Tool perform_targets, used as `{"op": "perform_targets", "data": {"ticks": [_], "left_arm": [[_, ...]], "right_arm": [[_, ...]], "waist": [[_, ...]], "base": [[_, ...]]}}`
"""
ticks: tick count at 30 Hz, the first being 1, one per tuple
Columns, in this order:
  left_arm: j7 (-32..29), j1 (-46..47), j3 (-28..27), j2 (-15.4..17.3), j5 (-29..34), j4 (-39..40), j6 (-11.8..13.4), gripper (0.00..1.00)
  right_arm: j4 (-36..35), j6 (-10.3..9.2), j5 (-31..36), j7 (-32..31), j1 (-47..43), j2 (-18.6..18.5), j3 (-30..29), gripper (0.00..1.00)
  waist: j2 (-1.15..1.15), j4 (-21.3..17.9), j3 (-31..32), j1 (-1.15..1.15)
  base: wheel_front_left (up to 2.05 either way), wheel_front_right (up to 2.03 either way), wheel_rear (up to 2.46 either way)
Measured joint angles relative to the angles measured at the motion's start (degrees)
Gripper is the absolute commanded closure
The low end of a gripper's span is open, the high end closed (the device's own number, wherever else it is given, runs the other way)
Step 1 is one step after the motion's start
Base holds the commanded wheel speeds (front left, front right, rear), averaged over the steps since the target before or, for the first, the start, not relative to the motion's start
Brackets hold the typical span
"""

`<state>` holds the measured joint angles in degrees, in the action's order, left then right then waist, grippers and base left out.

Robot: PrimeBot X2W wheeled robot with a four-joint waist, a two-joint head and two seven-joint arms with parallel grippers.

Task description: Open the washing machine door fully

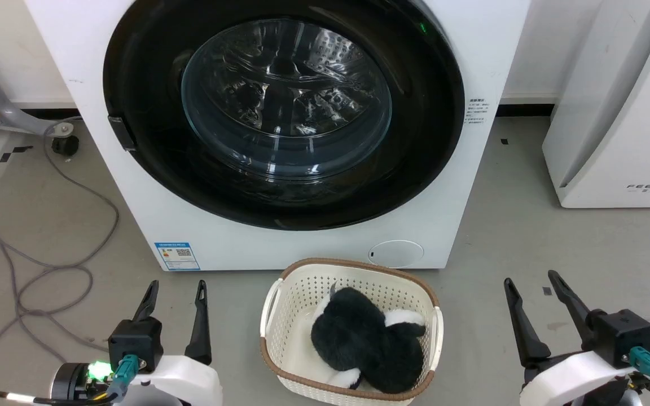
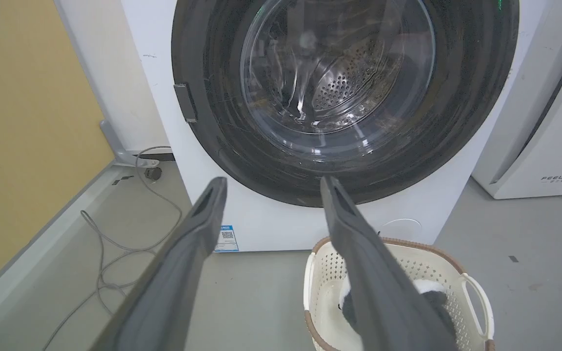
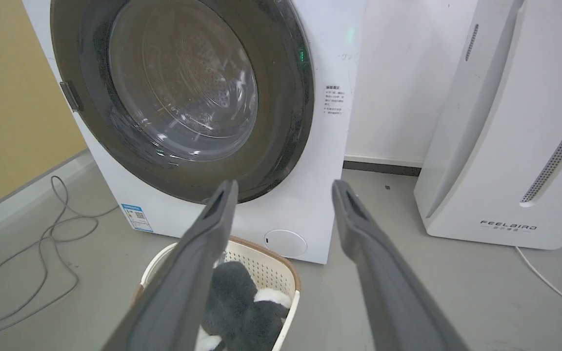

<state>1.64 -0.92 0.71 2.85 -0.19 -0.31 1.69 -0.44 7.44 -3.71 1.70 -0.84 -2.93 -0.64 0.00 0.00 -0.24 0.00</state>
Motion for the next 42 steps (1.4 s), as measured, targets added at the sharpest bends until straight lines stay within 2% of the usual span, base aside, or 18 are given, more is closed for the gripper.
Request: {"op": "perform_targets", "data": {"ticks": [6,8,9,15,21,35,42], "left_arm": [[0.70,0.01,0.21,0.00,0.00,0.03,0.51,0.00],[1.01,0.01,0.26,0.00,-0.01,0.04,0.69,0.00],[1.04,0.01,0.27,0.00,-0.01,0.04,0.71,0.00],[1.79,0.02,0.37,0.00,-0.19,0.07,1.24,0.00],[2.46,0.02,0.56,0.00,-0.48,0.13,1.71,0.00],[4.15,0.23,0.90,0.00,-0.67,0.58,2.54,0.00],[5.00,1.49,1.23,-0.01,-1.00,0.86,3.10,0.00]], "right_arm": [[-0.30,0.00,-1.76,0.65,0.01,0.00,-0.27,0.00],[-0.42,0.00,-2.00,0.93,0.01,0.00,-0.32,0.96],[-0.47,0.00,-2.35,1.03,0.01,0.00,-0.31,1.00],[-0.55,0.00,-7.11,1.77,0.02,0.00,-0.31,1.00],[0.21,0.00,-17.24,2.47,0.08,0.00,-0.38,1.00],[3.13,-0.01,-46.24,3.30,4.63,0.01,-1.47,1.00],[6.51,-0.01,-53.71,0.70,8.92,0.00,-4.25,1.00]], "waist": [[0.00,0.07,-0.17,0.00],[0.00,0.10,-0.23,0.00],[0.00,0.11,-0.26,0.00],[0.00,0.16,-0.40,0.00],[0.00,0.21,-0.56,0.00],[0.00,0.29,-1.80,0.00],[0.00,0.68,-3.31,0.00]], "base": [[0.00,0.00,0.00],[0.00,0.00,0.00],[0.00,0.00,0.00],[0.00,0.00,0.00],[0.00,0.00,0.00],[0.00,0.00,0.00],[0.00,0.00,0.00]]}}
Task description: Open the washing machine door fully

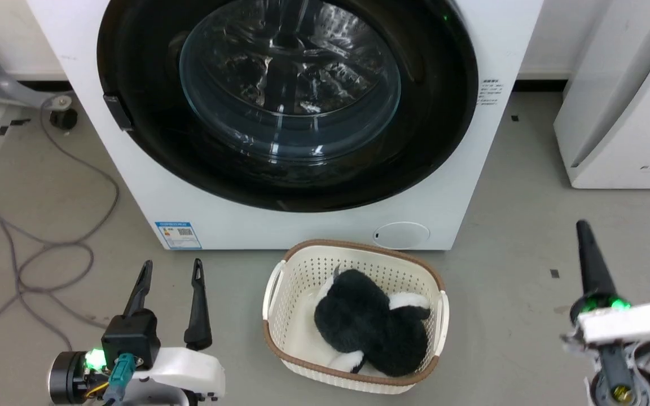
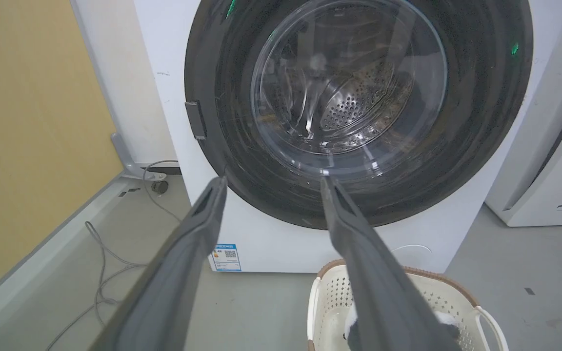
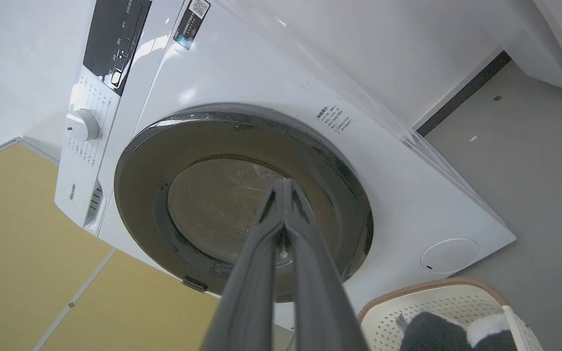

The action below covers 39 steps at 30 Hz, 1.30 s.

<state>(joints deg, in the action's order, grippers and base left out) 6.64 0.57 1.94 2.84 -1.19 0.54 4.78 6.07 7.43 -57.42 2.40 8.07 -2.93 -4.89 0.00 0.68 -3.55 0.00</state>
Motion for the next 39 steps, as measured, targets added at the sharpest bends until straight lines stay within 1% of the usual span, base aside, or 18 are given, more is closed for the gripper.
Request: {"op": "perform_targets", "data": {"ticks": [4,9,18,23,28,39], "left_arm": [[0.49,0.96,0.09,0.00,0.00,0.25,0.16,0.00],[1.05,2.46,0.24,0.00,-0.01,0.55,0.46,0.00],[2.07,5.21,1.03,0.00,-0.58,1.08,1.26,0.00],[2.68,6.93,1.76,-0.01,-0.79,1.47,1.78,0.00],[3.26,8.65,1.90,-0.01,-0.93,2.16,2.33,0.00],[4.56,12.01,1.47,-0.01,-0.94,3.28,2.71,0.00]], "right_arm": [[2.10,0.00,-2.86,-0.98,3.72,-0.23,-1.57,1.00],[5.12,0.00,-6.53,-1.37,8.81,-1.45,-3.48,1.00],[12.09,-0.01,-11.96,-1.96,20.62,-5.22,-4.50,1.00],[16.40,-0.01,-13.77,-2.03,28.12,-7.55,-3.85,1.00],[20.84,-0.01,-14.88,-2.33,35.28,-9.81,-1.90,1.00],[29.15,0.00,-17.61,-6.89,49.52,-12.84,4.20,1.00]], "waist": [[0.00,0.36,-1.32,0.00],[0.00,1.03,-3.41,0.00],[0.00,2.68,-7.85,0.00],[0.00,3.79,-10.55,0.00],[0.00,4.95,-13.36,0.00],[0.00,7.28,-19.32,0.00]], "base": [[0.00,0.00,0.00],[0.00,0.00,0.00],[0.00,0.00,0.00],[0.00,0.00,0.00],[0.00,0.00,0.00],[0.00,0.00,0.00]]}}
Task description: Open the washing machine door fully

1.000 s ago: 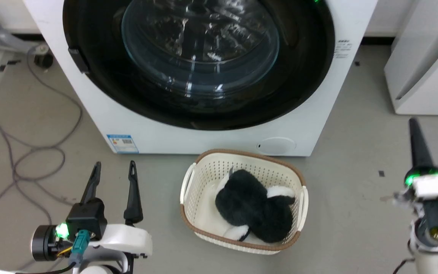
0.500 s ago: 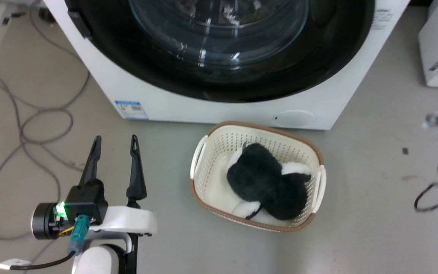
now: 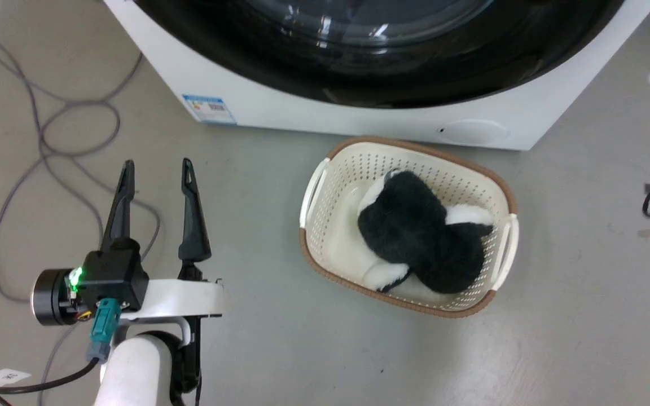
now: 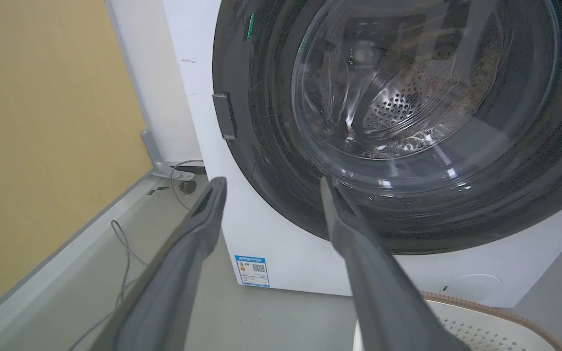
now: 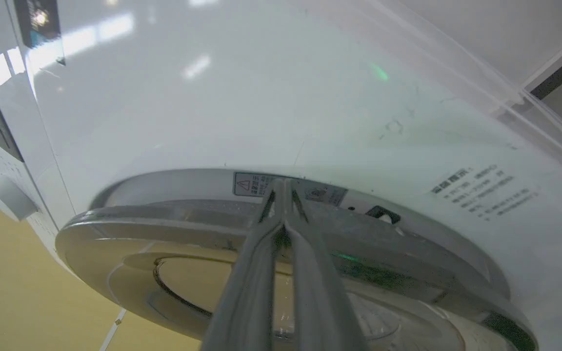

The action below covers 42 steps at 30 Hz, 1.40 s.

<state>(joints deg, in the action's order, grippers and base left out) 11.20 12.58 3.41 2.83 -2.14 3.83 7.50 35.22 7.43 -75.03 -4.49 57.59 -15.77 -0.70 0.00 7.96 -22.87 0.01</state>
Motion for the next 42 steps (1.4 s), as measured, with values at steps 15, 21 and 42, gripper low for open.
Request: {"op": "perform_targets", "data": {"ticks": [15,21,42], "left_arm": [[1.86,1.60,0.96,0.00,-0.52,0.14,1.70,0.00],[2.53,1.62,0.68,0.00,-0.52,-0.05,1.99,0.00],[3.48,-3.30,-2.44,0.04,0.58,-1.82,0.88,0.00]], "right_arm": [[6.44,0.01,-8.01,-8.91,8.88,-3.75,4.95,1.00],[7.97,-0.01,-12.37,-13.47,9.05,-4.52,6.58,1.00],[-3.71,0.01,-19.23,-25.28,-8.67,-2.29,11.85,1.00]], "waist": [[0.00,1.82,-3.35,0.00],[0.00,1.19,-2.43,0.00],[0.00,-4.23,6.35,-0.01]], "base": [[0.00,0.00,0.00],[0.00,0.00,0.00],[0.00,0.00,0.00]]}}
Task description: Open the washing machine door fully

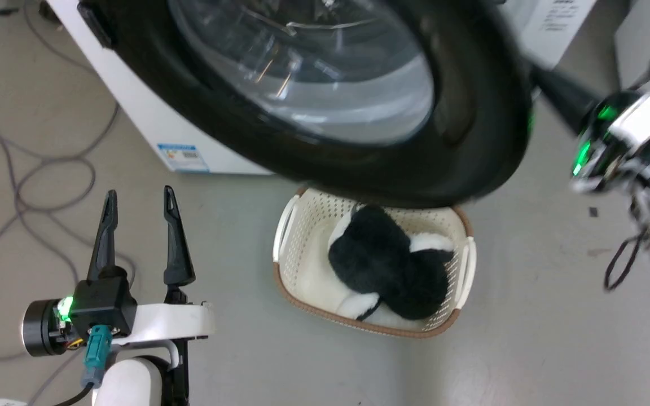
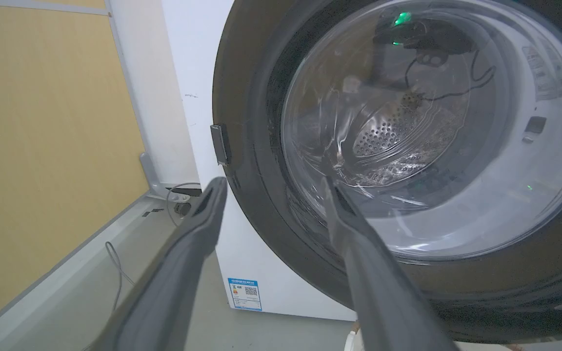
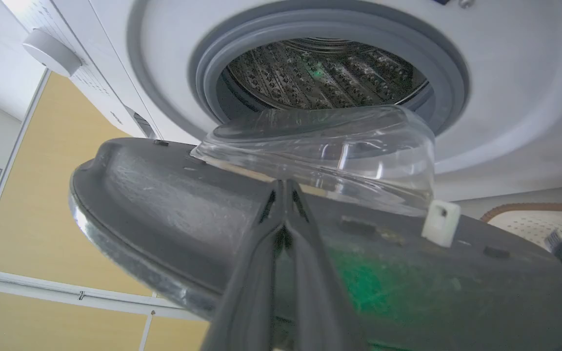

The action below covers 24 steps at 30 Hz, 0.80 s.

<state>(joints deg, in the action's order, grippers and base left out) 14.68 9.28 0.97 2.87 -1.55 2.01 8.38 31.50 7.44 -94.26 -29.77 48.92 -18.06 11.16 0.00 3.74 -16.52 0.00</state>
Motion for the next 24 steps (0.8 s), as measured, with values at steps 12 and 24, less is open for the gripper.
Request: {"op": "perform_targets", "data": {"ticks": [12,24], "left_arm": [[0.01,-2.38,0.42,-0.02,0.03,-1.49,-0.49,0.00],[0.01,-5.25,1.53,-0.01,0.44,-2.38,-1.32,0.00]], "right_arm": [[-10.43,-0.01,-0.52,-4.55,-16.07,3.21,4.75,1.00],[-17.24,-0.01,-0.97,-6.45,-28.37,7.83,9.58,1.00]], "waist": [[0.00,-1.40,5.42,0.00],[0.00,-0.59,9.69,-0.01]], "base": [[0.00,0.00,0.00],[0.00,0.00,0.00]]}}
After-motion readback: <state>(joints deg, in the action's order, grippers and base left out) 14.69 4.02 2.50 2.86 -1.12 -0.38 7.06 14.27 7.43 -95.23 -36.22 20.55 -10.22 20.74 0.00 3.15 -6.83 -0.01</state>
